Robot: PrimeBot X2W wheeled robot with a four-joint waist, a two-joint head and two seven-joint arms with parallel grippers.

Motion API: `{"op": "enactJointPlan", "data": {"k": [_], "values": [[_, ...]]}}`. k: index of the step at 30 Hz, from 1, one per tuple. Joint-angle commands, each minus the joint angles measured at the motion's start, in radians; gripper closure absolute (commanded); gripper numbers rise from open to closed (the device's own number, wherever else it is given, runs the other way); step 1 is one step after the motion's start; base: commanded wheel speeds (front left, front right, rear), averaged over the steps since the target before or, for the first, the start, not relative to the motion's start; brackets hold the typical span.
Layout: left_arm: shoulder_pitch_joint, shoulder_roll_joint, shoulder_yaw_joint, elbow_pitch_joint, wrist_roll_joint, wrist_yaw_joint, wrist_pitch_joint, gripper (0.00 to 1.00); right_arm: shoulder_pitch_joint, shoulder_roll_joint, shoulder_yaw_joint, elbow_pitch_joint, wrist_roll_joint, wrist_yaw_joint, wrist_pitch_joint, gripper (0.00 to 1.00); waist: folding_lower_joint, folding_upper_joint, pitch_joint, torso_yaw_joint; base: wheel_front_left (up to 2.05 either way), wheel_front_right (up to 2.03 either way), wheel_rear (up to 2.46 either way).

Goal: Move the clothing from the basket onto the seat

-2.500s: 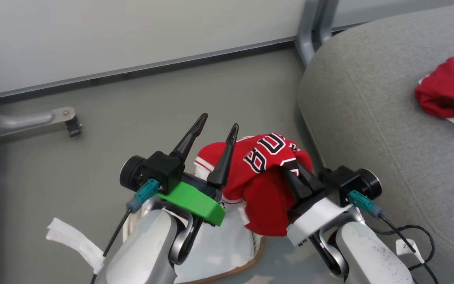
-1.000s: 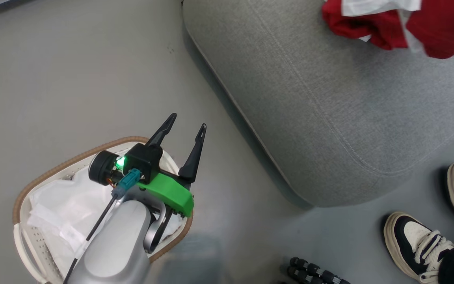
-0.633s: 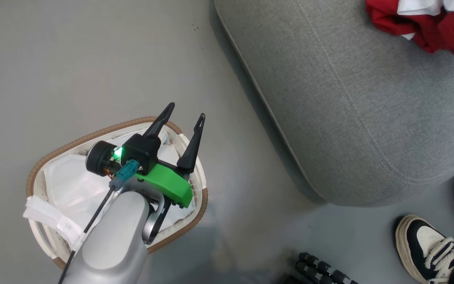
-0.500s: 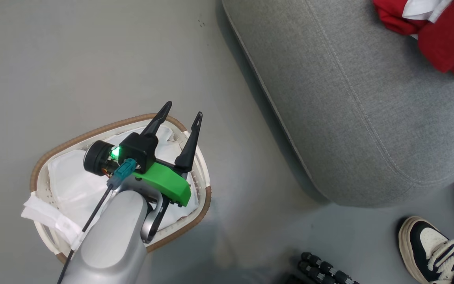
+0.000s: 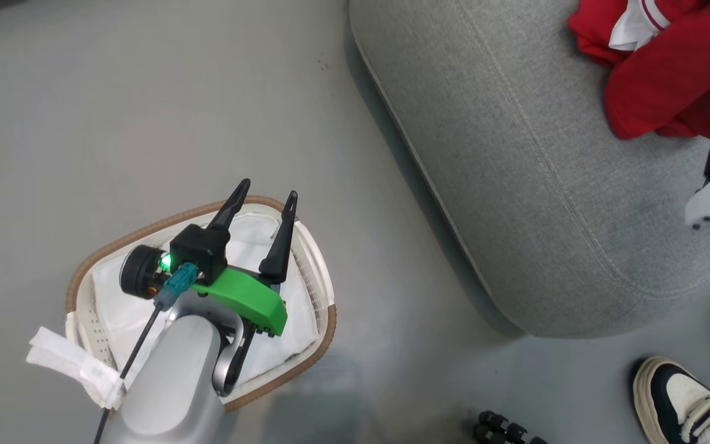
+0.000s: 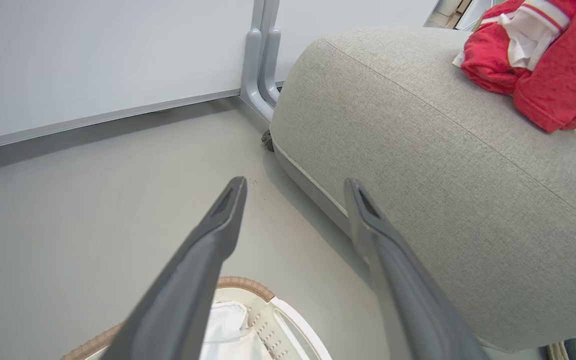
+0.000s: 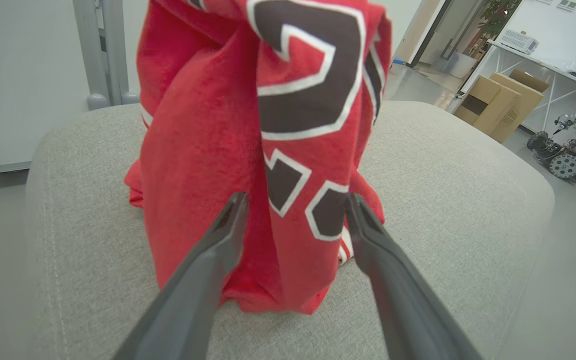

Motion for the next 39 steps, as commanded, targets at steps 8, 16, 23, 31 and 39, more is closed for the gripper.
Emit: {"op": "enactJointPlan", "data": {"k": [8,16,23,31,39], "values": [[0.082,-0.023,0.085,-0.018,0.025,-0.002,-0.001,0.0,0.149,0.038,0.106,-0.026,0.002,-0.001,-0.002,0.0,0.0,-0.0001,-0.09,0.069,0.0,0.0,0.0],[0.165,-0.046,0.193,-0.07,0.096,0.025,-0.001,0.0,0.206,0.066,0.235,-0.097,0.046,-0.001,-0.002,0.0,0.0,-0.0001,-0.157,0.164,0.0,0.0,0.0],[0.23,-0.053,0.283,-0.121,0.135,0.055,-0.001,0.0,0.208,0.098,0.305,-0.148,0.062,-0.001,-0.002,0.0,0.0,-0.0001,-0.204,0.247,0.0,0.0,0.0],[0.293,-0.055,0.375,-0.138,0.156,0.092,-0.001,0.0,0.222,0.119,0.391,-0.138,0.072,-0.001,-0.002,0.0,0.0,-0.0001,-0.251,0.293,0.0,0.0,0.0],[0.369,-0.055,0.41,-0.147,0.133,0.084,-0.001,0.0,0.299,0.131,0.417,-0.137,0.082,-0.001,-0.002,0.0,0.0,-0.0001,-0.33,0.318,0.0,0.0,0.0]]}}
